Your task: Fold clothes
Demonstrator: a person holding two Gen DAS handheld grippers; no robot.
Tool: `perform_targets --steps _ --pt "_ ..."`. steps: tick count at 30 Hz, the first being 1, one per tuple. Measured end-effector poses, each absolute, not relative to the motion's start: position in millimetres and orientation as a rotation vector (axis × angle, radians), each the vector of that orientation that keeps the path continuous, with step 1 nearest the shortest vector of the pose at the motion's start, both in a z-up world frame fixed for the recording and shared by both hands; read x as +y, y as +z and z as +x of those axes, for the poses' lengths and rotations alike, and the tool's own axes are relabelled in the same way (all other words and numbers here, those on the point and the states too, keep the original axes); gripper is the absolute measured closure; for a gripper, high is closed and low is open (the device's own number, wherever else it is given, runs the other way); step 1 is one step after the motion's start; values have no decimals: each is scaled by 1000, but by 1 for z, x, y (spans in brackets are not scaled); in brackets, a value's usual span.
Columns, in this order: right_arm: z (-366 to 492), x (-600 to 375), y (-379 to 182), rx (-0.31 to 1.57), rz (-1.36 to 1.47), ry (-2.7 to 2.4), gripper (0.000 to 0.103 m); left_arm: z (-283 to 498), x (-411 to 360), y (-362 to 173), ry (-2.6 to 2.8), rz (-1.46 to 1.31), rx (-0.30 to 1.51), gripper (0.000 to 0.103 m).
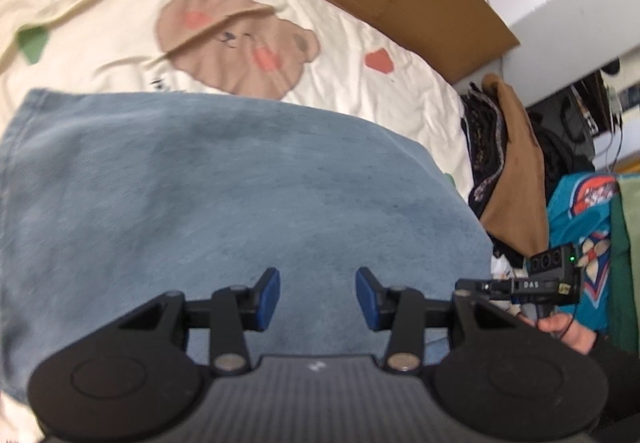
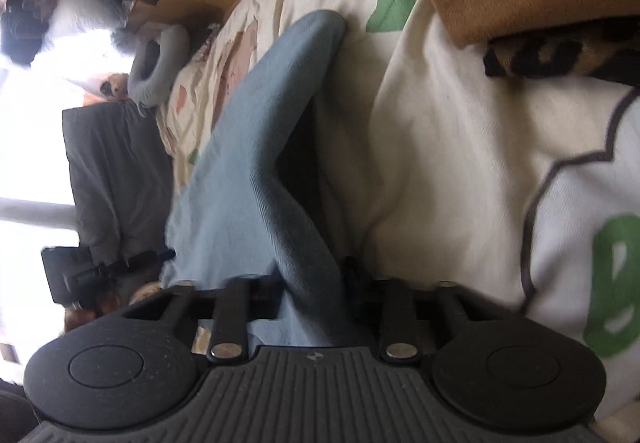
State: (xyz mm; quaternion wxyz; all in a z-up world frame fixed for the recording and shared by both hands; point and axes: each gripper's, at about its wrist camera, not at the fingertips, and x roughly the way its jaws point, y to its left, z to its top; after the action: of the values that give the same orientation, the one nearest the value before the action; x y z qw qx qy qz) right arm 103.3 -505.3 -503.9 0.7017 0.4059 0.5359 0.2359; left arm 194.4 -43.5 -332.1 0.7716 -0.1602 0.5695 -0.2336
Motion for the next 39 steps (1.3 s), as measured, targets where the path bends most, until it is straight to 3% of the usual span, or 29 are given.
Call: perform_targets --steps 10,20,23,26,34,39 --pt "89 -511 -469 1191 990 557 96 198 -68 -344 -573 -273 1249 59" --pt "75 -523 -513 1266 1094 431 96 191 -88 -374 -594 -153 1269 59" --pt "78 -520 -511 1264 1070 443 91 187 -93 -377 -586 -123 1260 60" --pt "84 -518 -508 1253 1059 438 86 184 -97 -377 -573 -96 1254 64" --pt "105 -508 -511 1215 1068 410 83 163 -87 -378 -529 -123 1284 96" --pt "110 -504 -509 1195 1070 413 83 152 -79 -383 -514 -159 1319 101"
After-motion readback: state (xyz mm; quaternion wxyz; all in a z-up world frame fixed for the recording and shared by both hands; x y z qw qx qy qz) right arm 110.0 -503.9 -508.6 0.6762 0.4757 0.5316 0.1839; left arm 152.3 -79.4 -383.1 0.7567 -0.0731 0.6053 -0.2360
